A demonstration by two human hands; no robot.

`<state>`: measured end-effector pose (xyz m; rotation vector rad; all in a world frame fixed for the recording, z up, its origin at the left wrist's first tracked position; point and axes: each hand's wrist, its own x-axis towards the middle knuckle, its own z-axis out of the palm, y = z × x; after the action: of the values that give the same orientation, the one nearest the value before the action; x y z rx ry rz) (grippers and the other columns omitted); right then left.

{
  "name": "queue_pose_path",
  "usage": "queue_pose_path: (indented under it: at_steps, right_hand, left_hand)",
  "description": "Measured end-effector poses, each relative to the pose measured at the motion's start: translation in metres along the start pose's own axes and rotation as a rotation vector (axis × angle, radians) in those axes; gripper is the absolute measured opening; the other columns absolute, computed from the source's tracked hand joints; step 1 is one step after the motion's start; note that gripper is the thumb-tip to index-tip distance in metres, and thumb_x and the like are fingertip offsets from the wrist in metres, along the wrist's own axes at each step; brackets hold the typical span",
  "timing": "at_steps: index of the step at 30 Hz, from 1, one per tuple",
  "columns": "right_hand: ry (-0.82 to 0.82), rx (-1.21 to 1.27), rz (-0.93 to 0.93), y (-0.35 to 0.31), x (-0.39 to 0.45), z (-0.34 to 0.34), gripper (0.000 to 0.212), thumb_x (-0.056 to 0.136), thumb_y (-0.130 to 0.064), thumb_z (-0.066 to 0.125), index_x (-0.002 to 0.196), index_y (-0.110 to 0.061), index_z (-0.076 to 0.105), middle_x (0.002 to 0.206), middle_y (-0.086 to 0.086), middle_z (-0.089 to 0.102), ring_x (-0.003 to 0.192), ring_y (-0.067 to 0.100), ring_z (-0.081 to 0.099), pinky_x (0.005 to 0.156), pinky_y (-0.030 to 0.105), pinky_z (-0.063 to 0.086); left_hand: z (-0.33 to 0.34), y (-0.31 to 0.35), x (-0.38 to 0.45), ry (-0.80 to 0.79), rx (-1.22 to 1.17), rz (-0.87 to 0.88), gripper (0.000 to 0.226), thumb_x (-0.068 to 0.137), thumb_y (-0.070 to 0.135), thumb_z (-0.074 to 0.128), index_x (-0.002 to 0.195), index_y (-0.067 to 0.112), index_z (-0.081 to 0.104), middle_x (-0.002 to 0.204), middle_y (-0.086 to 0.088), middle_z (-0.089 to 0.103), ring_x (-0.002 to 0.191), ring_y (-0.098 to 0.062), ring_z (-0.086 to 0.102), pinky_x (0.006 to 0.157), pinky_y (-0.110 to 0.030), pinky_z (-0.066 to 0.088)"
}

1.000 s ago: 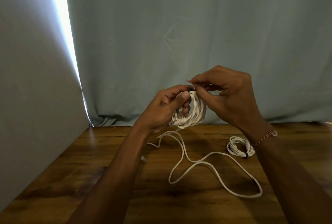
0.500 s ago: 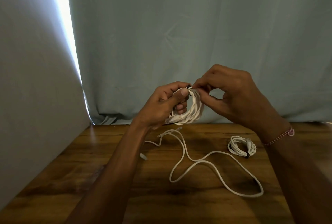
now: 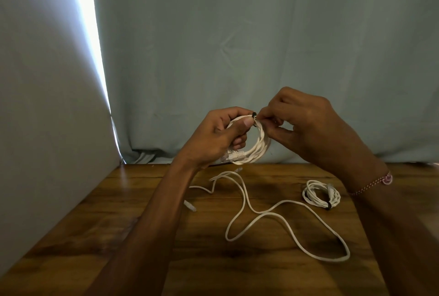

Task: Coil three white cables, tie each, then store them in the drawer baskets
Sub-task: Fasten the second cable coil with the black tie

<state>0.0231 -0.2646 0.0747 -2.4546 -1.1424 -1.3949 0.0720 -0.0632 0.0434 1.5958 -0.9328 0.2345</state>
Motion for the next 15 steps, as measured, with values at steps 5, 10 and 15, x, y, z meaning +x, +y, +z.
queue_pose_path:
  at_steps: [5,10,15]
  right_hand:
    - [-0.038,-0.018,-0.003,-0.0015,0.0001,-0.0008,0.012,0.086,-0.004,0.076,0.098,-0.004,0.075,0.088,0.012,0.063,0.068,0.022,0.059,0.054,0.034,0.049]
    - [-0.018,-0.026,-0.016,0.0023,-0.0002,0.0015,0.012,0.091,-0.006,0.070,0.102,-0.005,0.074,0.091,0.012,0.063,0.073,0.024,0.060,0.057,0.035,0.050]
    - [0.029,0.007,-0.005,0.0022,-0.0002,0.0031,0.010,0.092,-0.005,0.069,0.101,-0.006,0.072,0.093,0.011,0.064,0.079,0.022,0.060,0.064,0.034,0.051]
  left_hand:
    - [0.0006,0.0037,-0.0007,0.002,0.073,0.007,0.018,0.103,0.016,0.055,0.109,0.008,0.069,0.071,-0.013,0.050,0.063,-0.026,0.045,0.059,-0.030,0.045]
    - [-0.0019,0.0046,-0.0007,0.023,0.149,0.017,0.018,0.103,0.018,0.056,0.111,0.009,0.070,0.069,-0.005,0.056,0.062,-0.021,0.050,0.061,-0.032,0.048]
    - [0.0033,0.0074,-0.0011,0.002,0.188,0.028,0.018,0.103,0.016,0.056,0.112,0.008,0.069,0.068,0.001,0.059,0.060,-0.015,0.051,0.061,-0.028,0.049]
